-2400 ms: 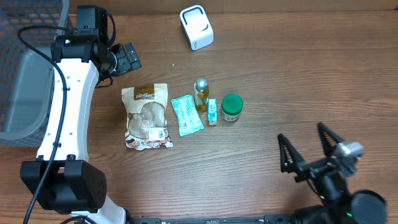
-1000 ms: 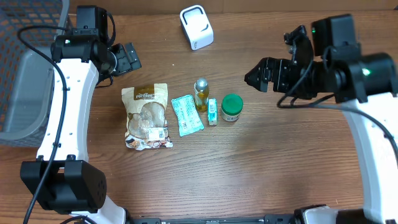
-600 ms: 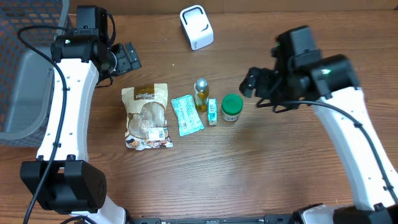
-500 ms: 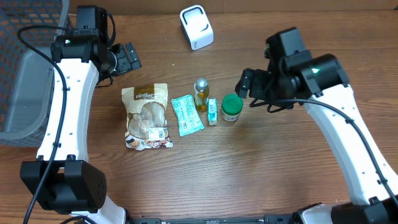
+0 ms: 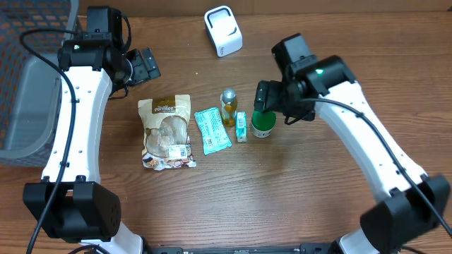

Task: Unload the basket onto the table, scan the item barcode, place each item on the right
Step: 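Move the right gripper from rest toward the green-lidded jar, then lower the right gripper over the jar and grasp its green lid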

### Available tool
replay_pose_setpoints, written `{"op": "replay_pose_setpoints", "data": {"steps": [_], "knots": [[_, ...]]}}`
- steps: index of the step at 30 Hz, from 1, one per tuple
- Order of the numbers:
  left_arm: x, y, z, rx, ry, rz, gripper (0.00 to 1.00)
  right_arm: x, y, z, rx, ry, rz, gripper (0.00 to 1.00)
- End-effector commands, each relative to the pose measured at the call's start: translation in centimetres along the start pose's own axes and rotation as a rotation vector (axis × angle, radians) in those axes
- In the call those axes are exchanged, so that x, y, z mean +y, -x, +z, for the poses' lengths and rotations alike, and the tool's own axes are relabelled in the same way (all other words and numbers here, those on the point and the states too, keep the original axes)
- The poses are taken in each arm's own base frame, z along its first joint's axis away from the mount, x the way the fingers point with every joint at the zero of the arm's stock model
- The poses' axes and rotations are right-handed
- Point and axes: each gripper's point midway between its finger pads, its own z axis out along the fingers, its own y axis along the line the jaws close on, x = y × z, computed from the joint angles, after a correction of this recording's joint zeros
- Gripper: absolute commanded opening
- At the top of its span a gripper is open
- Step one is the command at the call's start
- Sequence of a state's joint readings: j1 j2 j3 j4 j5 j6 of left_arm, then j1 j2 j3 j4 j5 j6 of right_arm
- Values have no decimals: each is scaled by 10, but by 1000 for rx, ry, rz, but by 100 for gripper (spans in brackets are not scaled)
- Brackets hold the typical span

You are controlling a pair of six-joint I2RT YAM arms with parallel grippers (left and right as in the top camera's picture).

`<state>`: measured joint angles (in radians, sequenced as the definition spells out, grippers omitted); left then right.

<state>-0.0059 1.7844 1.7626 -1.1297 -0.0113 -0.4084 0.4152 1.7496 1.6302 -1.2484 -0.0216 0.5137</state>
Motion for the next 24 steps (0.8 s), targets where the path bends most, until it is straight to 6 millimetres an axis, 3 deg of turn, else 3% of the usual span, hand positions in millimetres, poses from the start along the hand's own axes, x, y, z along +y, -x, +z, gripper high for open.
{"op": "replay_pose_setpoints", "data": {"steps": [1, 24], "knots": [[-3, 6, -9, -27, -13, 13, 100, -4, 0, 19, 30, -45, 31, 94], [-3, 6, -9, -27, -13, 13, 100, -1, -5, 90, 132, -112, 18, 94]]}}
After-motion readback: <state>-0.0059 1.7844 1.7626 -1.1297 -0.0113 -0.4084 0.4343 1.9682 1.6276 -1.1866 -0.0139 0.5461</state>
